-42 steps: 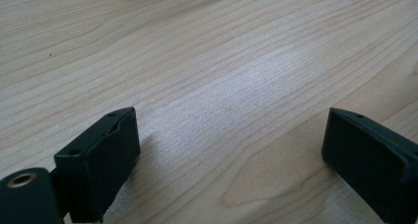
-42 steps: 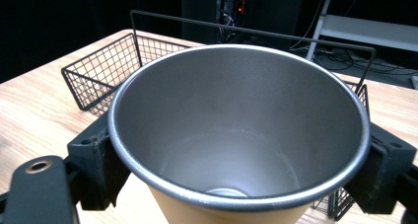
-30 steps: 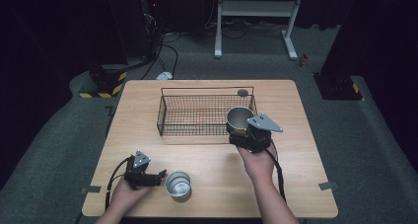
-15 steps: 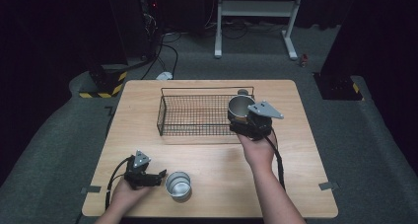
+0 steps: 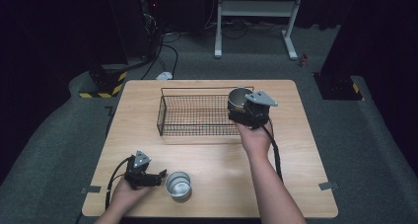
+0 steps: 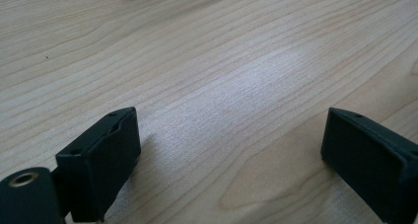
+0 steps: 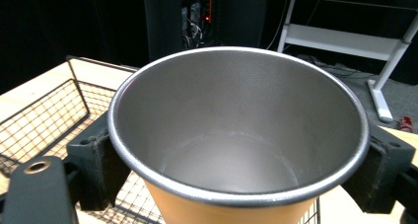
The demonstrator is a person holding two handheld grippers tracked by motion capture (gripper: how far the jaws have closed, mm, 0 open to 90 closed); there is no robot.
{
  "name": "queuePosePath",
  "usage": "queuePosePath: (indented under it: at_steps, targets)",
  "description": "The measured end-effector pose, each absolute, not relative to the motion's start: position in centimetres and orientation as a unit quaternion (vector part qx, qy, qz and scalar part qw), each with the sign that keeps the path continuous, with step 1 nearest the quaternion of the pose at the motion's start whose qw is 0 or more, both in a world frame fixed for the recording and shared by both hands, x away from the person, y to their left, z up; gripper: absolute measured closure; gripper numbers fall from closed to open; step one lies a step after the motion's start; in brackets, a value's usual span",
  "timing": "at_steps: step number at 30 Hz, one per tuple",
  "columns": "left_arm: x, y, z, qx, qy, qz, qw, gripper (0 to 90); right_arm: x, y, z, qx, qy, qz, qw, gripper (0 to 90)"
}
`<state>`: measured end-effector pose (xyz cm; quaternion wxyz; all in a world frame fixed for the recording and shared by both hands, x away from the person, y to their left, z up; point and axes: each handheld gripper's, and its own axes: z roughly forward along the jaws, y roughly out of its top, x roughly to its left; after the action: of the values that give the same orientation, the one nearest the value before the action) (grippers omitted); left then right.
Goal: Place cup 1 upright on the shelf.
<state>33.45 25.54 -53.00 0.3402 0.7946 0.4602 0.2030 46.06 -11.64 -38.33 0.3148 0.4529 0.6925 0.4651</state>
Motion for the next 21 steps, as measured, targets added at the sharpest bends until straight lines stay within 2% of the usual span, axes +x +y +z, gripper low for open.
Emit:
queuePosePath:
  at_steps: [21]
  targets:
    - [33.5,25.6,-53.0,0.796,0.458,0.202,0.340,8.6,51.0,-11.1,-40.0,0.484,0.708,0.413,0.308,12.8]
